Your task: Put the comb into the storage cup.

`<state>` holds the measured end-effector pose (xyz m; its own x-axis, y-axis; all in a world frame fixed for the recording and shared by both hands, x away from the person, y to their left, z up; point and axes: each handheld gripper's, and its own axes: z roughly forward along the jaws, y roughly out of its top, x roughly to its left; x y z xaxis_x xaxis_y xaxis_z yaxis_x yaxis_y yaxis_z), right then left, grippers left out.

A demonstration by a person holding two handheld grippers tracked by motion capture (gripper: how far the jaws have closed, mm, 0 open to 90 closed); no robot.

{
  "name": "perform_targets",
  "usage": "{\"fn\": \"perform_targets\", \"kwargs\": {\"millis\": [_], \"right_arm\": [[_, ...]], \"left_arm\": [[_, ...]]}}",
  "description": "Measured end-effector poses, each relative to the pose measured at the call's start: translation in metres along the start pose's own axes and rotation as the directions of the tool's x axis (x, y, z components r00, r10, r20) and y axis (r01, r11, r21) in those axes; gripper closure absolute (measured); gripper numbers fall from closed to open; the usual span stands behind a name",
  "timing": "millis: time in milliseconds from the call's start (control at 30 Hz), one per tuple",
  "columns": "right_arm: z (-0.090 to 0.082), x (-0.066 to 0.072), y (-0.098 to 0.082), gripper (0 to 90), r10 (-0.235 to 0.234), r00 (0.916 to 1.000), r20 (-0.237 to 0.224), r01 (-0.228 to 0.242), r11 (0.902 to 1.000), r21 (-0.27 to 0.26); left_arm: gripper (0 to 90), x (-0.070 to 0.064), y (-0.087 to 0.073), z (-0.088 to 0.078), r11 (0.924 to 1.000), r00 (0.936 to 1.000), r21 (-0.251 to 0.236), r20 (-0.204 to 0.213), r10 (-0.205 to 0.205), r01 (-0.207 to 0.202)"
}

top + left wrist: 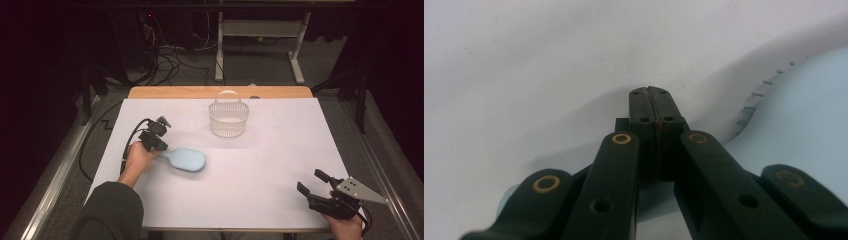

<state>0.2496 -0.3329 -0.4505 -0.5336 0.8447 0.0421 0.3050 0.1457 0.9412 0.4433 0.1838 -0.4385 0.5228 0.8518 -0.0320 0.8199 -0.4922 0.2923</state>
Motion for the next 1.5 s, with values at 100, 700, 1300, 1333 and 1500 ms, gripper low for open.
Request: {"fn": "perform_targets", "kwargs": {"millis": [100,700,1300,1333,1500], "right_arm": [[0.0,0.0,0.0,22.6,0.001,1.0,0.0,-0.001,1.0,-0.001],[0.0,0.001,0.0,22.6,0.002,1.0,0.0,-0.002,1.0,0.0],[0.0,0.001,0.0,22.6,0.005,1.0,0.003,-0.005,1.0,0.002],[0.0,0.001,0.0,22.6,0.004,1.0,0.003,-0.004,1.0,0.001],[0.0,0.001,0.0,22.6,0.003,1.0,0.003,-0.003,1.0,0.001]], "left_arm": [[88.3,0.0,-0.003,-0.001,1.0,1.0,0.005,0.003,0.0,0.0],[88.3,-0.001,-0.026,-0.005,1.0,0.9995,-0.002,0.03,0.002,-0.002],[88.3,-0.012,-0.055,-0.01,0.9986,0.9966,-0.053,0.082,0.002,0.002],[88.3,-0.012,-0.056,-0.01,0.9983,0.9965,-0.058,0.084,-0.001,0.006],[88.2,-0.012,-0.062,-0.011,0.997,0.994,-0.074,0.108,-0.014,0.022]]}}
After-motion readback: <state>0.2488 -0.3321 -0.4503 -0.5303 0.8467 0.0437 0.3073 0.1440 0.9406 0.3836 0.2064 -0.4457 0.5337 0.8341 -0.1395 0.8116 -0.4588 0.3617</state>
